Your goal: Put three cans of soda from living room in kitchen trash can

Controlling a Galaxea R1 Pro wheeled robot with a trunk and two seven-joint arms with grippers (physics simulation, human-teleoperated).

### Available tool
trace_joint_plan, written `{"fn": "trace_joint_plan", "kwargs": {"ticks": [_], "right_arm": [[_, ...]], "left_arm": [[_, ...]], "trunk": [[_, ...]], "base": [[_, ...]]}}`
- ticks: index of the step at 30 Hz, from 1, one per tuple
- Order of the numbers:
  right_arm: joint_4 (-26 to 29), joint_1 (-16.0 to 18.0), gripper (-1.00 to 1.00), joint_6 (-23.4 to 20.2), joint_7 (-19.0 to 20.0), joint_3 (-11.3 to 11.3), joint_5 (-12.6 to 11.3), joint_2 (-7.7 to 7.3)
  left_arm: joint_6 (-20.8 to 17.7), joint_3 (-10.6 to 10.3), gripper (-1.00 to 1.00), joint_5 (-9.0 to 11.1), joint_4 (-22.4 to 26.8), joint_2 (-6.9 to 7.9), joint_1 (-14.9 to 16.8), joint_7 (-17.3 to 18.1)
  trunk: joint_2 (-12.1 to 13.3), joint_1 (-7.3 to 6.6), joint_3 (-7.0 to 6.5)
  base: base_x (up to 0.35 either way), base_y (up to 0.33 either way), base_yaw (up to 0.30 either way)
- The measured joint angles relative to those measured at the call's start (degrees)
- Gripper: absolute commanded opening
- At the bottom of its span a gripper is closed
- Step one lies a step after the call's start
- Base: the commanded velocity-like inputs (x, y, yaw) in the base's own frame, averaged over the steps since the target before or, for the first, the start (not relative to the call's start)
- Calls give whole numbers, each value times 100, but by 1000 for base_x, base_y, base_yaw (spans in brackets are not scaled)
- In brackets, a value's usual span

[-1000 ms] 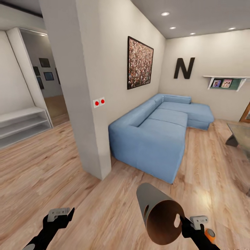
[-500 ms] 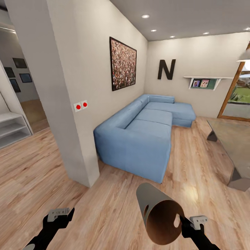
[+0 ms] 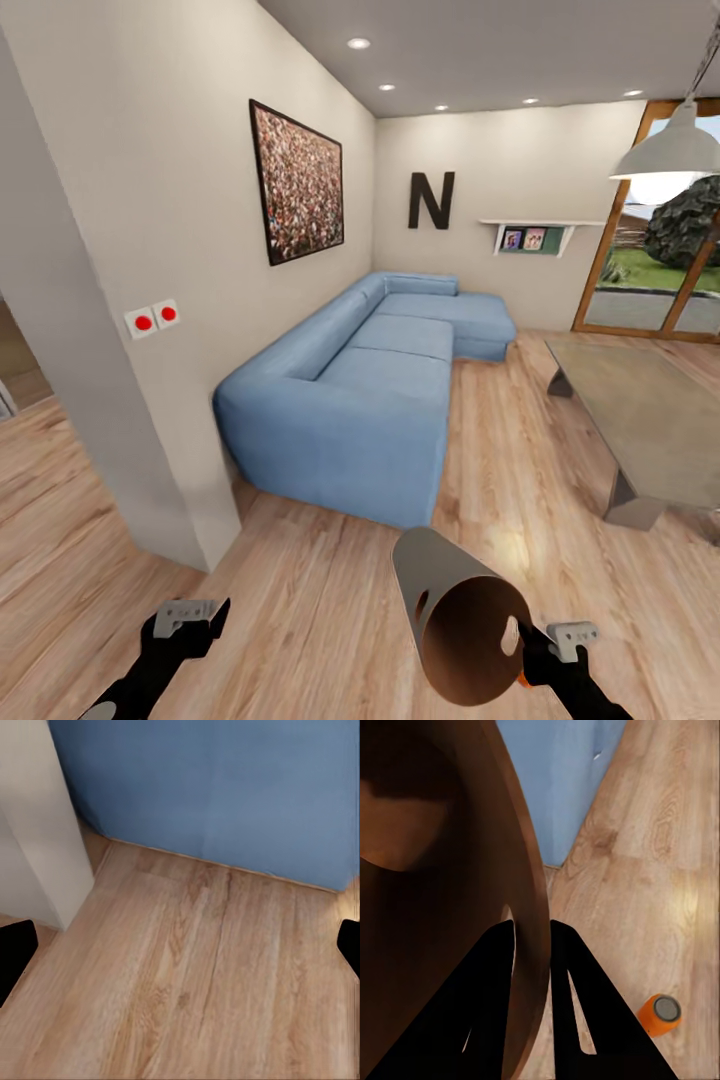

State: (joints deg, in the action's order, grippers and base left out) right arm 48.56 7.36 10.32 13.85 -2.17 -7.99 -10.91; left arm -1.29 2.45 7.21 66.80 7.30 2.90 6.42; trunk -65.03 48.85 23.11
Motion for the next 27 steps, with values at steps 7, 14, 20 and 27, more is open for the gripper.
{"fn": "trace_joint_plan", "kwargs": {"ticks": [7,14,20,27], "right_arm": [[0,5,-100,-27,-37,2,-2,0],[1,8,-100,-50,-47,-8,-220,-9],[-4,8,-100,-55,-49,-22,-443,-17],[-7,8,-100,-55,-57,-24,-486,-10]], "left_arm": [[18,-7,100,-1,0,0,0,-1],[23,-8,100,-1,0,0,0,-3],[24,-8,100,-1,0,1,0,-1],[25,-74,100,-1,-1,6,0,-6]], "trunk": [[0,0,42],[0,0,88],[0,0,127],[0,0,174]], "base": [[260,-177,-187],[261,-177,-178],[259,-181,-177],[152,-239,-176]]}}
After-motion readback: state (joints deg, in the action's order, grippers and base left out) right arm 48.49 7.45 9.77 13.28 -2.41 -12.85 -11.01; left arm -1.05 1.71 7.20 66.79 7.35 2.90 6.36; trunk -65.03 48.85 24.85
